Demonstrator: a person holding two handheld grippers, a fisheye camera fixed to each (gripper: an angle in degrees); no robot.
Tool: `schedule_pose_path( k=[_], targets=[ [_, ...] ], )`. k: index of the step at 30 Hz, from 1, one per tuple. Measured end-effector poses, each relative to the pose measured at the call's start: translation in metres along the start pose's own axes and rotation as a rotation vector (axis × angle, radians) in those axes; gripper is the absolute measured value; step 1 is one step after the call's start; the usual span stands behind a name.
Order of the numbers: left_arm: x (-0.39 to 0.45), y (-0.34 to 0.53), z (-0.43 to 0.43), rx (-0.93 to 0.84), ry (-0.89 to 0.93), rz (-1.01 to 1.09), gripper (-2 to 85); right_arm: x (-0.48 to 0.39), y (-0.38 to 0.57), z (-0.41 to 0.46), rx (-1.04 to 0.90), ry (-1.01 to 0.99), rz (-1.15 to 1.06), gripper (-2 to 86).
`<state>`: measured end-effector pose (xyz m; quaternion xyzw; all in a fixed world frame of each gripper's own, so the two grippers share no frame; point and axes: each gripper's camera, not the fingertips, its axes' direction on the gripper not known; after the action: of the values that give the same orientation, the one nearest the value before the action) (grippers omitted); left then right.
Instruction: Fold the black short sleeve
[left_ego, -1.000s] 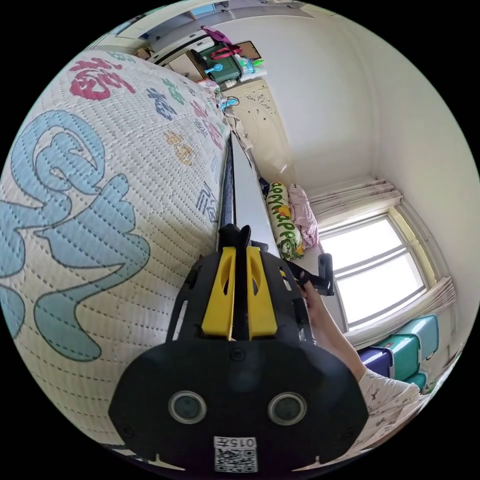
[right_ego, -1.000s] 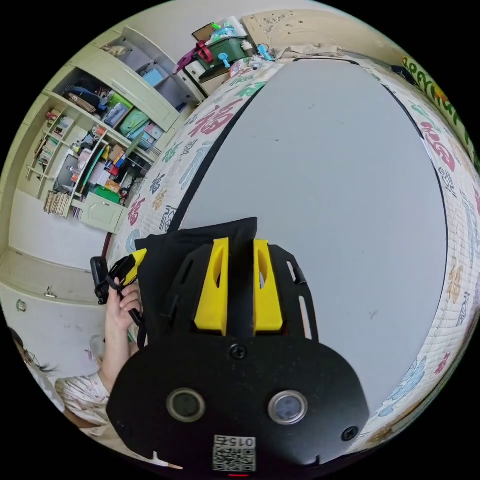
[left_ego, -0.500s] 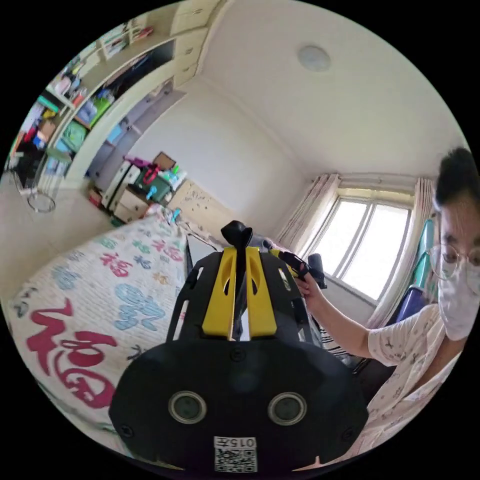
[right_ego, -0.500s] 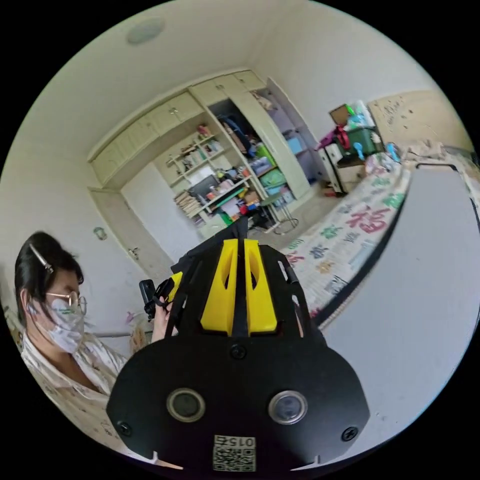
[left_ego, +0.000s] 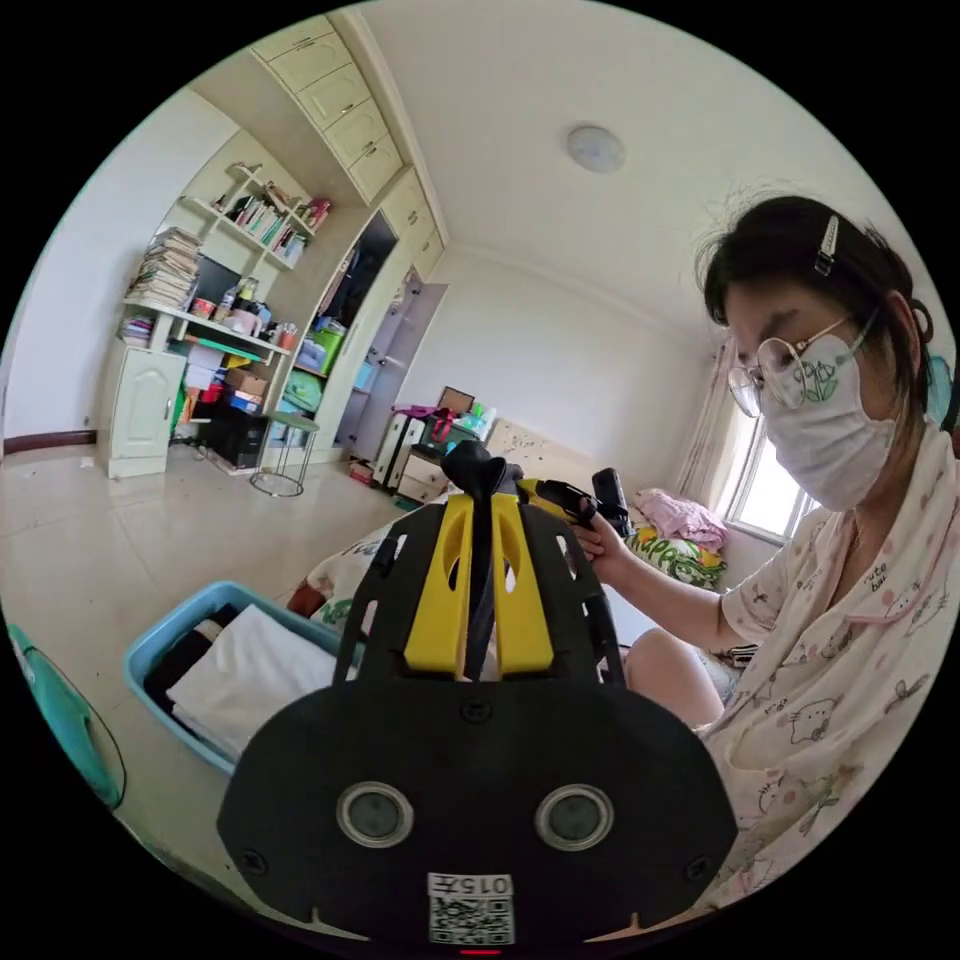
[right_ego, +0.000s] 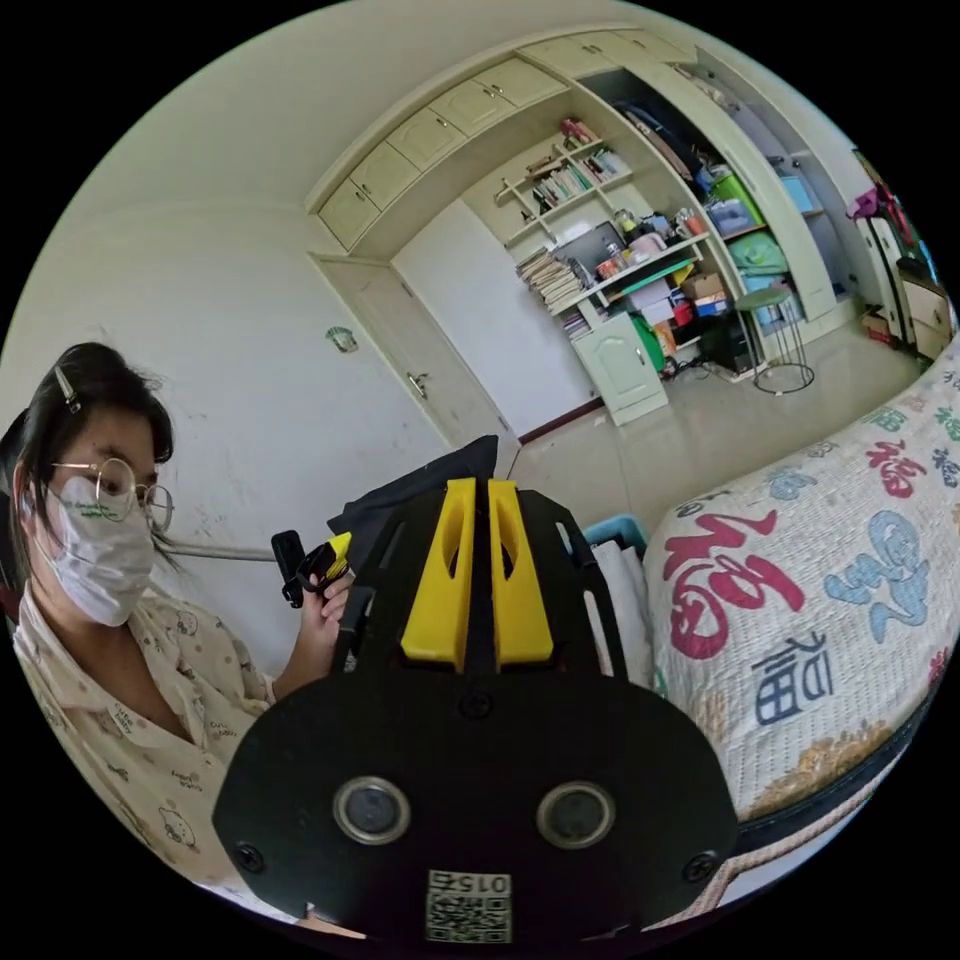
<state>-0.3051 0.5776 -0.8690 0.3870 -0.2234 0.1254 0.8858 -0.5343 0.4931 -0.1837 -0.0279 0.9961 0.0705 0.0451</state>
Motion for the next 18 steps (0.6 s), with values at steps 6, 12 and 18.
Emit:
schedule_pose_path(
  k=[6,12,18],
  targets=[
    [-0.092,0.049,0.085,-0.016,-0.186,-0.228,2.4,-0.021,0.006,0.174,-0.156,0.065,-0.055,0.8],
    [-0.193,0.086,0.23,-0.105,-0.741,-0.41,7.9,-0.007,0.008,0.362,-0.248,0.426,0.035,-0.7],
    [-0.203,0.102,0.401,-0.334,-0.575,-0.388,7.6,-0.053,0.026,0.325,-0.124,0.415,-0.04,-0.6]
  ],
)
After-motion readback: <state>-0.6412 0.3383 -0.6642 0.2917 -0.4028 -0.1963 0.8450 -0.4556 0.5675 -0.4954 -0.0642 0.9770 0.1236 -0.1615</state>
